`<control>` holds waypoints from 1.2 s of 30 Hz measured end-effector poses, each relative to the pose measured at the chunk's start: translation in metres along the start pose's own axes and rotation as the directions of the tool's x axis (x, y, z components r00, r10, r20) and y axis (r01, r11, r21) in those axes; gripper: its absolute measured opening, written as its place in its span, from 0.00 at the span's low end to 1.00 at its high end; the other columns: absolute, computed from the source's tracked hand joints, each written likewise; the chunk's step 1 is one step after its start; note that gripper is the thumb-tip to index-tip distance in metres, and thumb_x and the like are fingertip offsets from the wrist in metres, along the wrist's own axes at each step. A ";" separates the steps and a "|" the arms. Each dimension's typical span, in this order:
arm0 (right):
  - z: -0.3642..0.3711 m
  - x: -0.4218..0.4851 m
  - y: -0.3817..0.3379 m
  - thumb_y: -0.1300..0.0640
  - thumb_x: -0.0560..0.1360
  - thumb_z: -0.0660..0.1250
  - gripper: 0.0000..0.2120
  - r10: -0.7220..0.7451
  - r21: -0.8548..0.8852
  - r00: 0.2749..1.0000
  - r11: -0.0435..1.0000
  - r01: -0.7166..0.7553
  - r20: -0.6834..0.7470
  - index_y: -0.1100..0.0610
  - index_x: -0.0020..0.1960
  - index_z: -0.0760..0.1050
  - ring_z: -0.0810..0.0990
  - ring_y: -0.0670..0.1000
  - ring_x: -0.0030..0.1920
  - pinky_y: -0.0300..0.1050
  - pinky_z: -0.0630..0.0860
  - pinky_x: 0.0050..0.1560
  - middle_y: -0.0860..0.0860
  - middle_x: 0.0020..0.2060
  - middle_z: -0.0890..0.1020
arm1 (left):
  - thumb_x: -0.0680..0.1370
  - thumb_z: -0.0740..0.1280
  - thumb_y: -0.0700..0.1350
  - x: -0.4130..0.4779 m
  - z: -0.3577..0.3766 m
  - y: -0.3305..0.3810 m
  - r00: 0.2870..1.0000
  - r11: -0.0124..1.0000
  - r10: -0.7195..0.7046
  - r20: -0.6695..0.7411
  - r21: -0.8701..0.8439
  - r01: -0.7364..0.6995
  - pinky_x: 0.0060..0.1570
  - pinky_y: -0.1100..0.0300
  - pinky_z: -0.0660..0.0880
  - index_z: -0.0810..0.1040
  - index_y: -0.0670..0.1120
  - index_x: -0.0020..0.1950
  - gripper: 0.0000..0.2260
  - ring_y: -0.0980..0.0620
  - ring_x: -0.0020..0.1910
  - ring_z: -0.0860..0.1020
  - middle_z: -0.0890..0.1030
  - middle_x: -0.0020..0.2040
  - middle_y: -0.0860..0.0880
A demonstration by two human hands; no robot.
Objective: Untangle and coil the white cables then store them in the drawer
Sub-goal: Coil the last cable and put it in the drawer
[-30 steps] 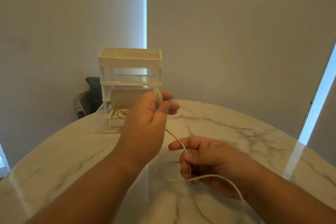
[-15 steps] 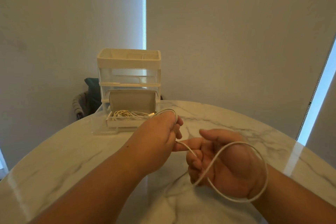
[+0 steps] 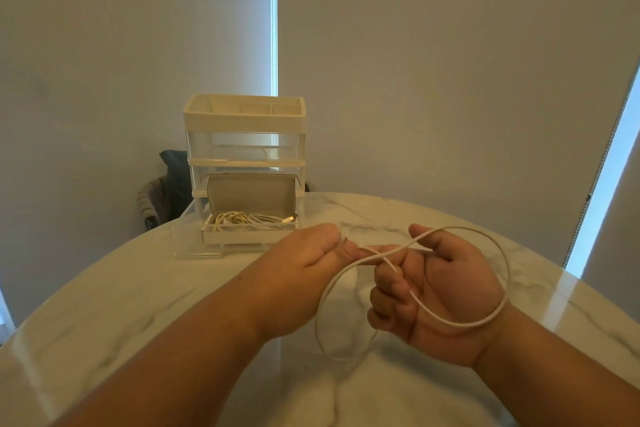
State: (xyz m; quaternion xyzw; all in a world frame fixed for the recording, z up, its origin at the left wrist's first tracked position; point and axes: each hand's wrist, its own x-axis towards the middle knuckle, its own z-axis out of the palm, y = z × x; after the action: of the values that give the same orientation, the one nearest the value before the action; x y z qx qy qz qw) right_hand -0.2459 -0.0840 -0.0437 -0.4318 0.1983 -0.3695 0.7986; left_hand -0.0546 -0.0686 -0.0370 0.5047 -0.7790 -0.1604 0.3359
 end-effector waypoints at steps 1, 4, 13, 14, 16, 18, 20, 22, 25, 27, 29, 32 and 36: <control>-0.001 0.001 0.001 0.45 0.75 0.51 0.31 -0.008 0.000 1.000 1.000 0.008 -0.019 0.70 0.54 0.80 0.68 0.54 0.24 0.48 0.63 0.36 0.57 0.25 0.72 | 0.80 0.53 0.63 0.001 0.000 0.001 1.000 1.000 0.013 0.002 0.022 -0.013 0.46 0.53 0.76 0.74 0.52 0.45 0.18 0.57 0.41 0.73 0.75 0.40 0.53; -0.003 0.003 0.003 0.51 0.74 0.52 0.27 -0.027 -0.060 0.996 0.998 0.021 -0.091 0.67 0.55 0.83 0.71 0.55 0.27 0.48 0.67 0.37 0.57 0.27 0.75 | 0.81 0.52 0.63 0.002 0.001 0.001 0.999 0.987 0.048 -0.008 0.157 -0.046 0.45 0.54 0.74 0.73 0.50 0.45 0.20 0.56 0.40 0.72 0.74 0.39 0.53; -0.012 -0.002 0.003 0.55 0.70 0.63 0.15 -0.024 -0.707 1.000 0.708 0.009 -0.011 0.58 0.49 0.86 0.80 0.54 0.41 0.44 0.71 0.38 0.59 0.42 0.84 | 0.83 0.52 0.58 0.009 0.003 -0.011 0.994 0.961 -0.086 -0.070 0.259 0.101 0.44 0.54 0.74 0.72 0.54 0.46 0.14 0.56 0.40 0.74 0.75 0.41 0.53; -0.009 -0.004 0.004 0.53 0.69 0.64 0.16 0.065 -0.733 0.995 0.680 0.011 0.076 0.56 0.51 0.86 0.80 0.53 0.46 0.44 0.72 0.41 0.57 0.45 0.85 | 0.83 0.53 0.57 0.009 0.003 -0.011 0.992 0.957 -0.105 -0.072 0.265 0.121 0.43 0.56 0.73 0.71 0.54 0.45 0.13 0.56 0.40 0.73 0.74 0.41 0.53; -0.005 -0.005 0.007 0.54 0.72 0.67 0.12 0.141 -0.775 0.974 0.630 0.048 0.175 0.52 0.51 0.86 0.80 0.51 0.50 0.44 0.74 0.48 0.54 0.47 0.85 | 0.83 0.54 0.56 0.011 0.003 -0.011 0.988 0.947 -0.134 -0.071 0.284 0.149 0.43 0.57 0.71 0.69 0.56 0.42 0.12 0.57 0.39 0.72 0.74 0.41 0.53; -0.001 -0.006 0.010 0.57 0.74 0.69 0.08 0.073 -0.784 0.978 0.611 0.110 0.195 0.51 0.48 0.86 0.81 0.49 0.47 0.44 0.75 0.49 0.51 0.44 0.85 | 0.84 0.55 0.53 0.012 0.003 -0.010 0.986 0.934 -0.162 -0.034 0.318 0.164 0.45 0.57 0.71 0.70 0.56 0.43 0.11 0.56 0.41 0.73 0.76 0.44 0.52; 0.003 -0.006 0.010 0.52 0.73 0.73 0.07 -0.051 -0.690 0.974 0.698 0.193 0.220 0.53 0.48 0.86 0.80 0.49 0.40 0.41 0.74 0.40 0.51 0.38 0.84 | 0.83 0.57 0.51 0.011 0.004 -0.008 0.982 0.911 -0.181 0.050 0.385 0.149 0.51 0.57 0.73 0.76 0.52 0.52 0.09 0.51 0.48 0.77 0.79 0.51 0.49; 0.004 -0.007 0.005 0.45 0.69 0.77 0.16 -0.196 -0.472 0.960 0.839 0.269 0.200 0.55 0.50 0.86 0.78 0.50 0.37 0.41 0.73 0.34 0.53 0.36 0.81 | 0.83 0.58 0.51 0.009 0.008 -0.006 0.976 0.903 -0.179 0.122 0.414 0.114 0.52 0.56 0.75 0.78 0.47 0.54 0.12 0.47 0.51 0.78 0.80 0.51 0.47; 0.007 -0.008 -0.008 0.43 0.64 0.80 0.21 -0.372 -0.240 0.928 0.899 0.366 0.023 0.53 0.52 0.85 0.74 0.49 0.34 0.40 0.71 0.30 0.50 0.31 0.75 | 0.83 0.59 0.52 0.004 0.012 -0.002 0.960 0.913 -0.161 0.231 0.403 0.056 0.43 0.59 0.70 0.79 0.45 0.50 0.13 0.47 0.47 0.77 0.79 0.47 0.48; 0.010 -0.008 -0.015 0.45 0.70 0.73 0.14 -0.394 -0.131 0.907 0.917 0.376 -0.152 0.51 0.52 0.85 0.70 0.46 0.28 0.37 0.66 0.24 0.48 0.28 0.68 | 0.83 0.59 0.52 0.003 0.014 -0.001 0.936 0.916 -0.160 0.313 0.401 0.023 0.42 0.60 0.66 0.77 0.45 0.47 0.13 0.49 0.44 0.73 0.76 0.44 0.48; 0.009 -0.007 -0.021 0.50 0.76 0.65 0.11 -0.414 -0.037 0.865 0.906 0.421 -0.285 0.52 0.53 0.82 0.72 0.45 0.27 0.35 0.64 0.20 0.47 0.26 0.69 | 0.83 0.59 0.53 0.002 0.014 0.000 0.921 0.924 -0.162 0.354 0.382 0.016 0.42 0.60 0.66 0.78 0.46 0.47 0.14 0.50 0.42 0.71 0.74 0.43 0.49; -0.001 -0.004 -0.026 0.55 0.81 0.60 0.08 -0.458 0.008 0.794 0.865 0.502 -0.400 0.53 0.53 0.78 0.85 0.47 0.37 0.35 0.76 0.27 0.49 0.35 0.83 | 0.82 0.61 0.54 0.000 0.010 0.000 0.917 0.962 -0.147 0.370 0.271 0.045 0.42 0.60 0.70 0.79 0.48 0.44 0.14 0.53 0.41 0.74 0.76 0.41 0.52; -0.022 0.002 -0.023 0.58 0.83 0.58 0.11 -0.425 -0.015 0.791 0.884 0.467 -0.441 0.56 0.61 0.75 0.87 0.54 0.50 0.41 0.82 0.35 0.53 0.54 0.86 | 0.81 0.62 0.53 -0.001 0.004 0.004 0.934 0.994 -0.076 0.349 0.102 0.043 0.45 0.61 0.73 0.80 0.51 0.40 0.14 0.58 0.39 0.75 0.77 0.38 0.54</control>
State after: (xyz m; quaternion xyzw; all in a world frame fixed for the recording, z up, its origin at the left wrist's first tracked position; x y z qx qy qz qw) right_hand -0.2680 -0.1053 -0.0363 -0.3350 0.2450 -0.6425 0.6441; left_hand -0.0601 -0.0661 -0.0383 0.5061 -0.8176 -0.2218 0.1620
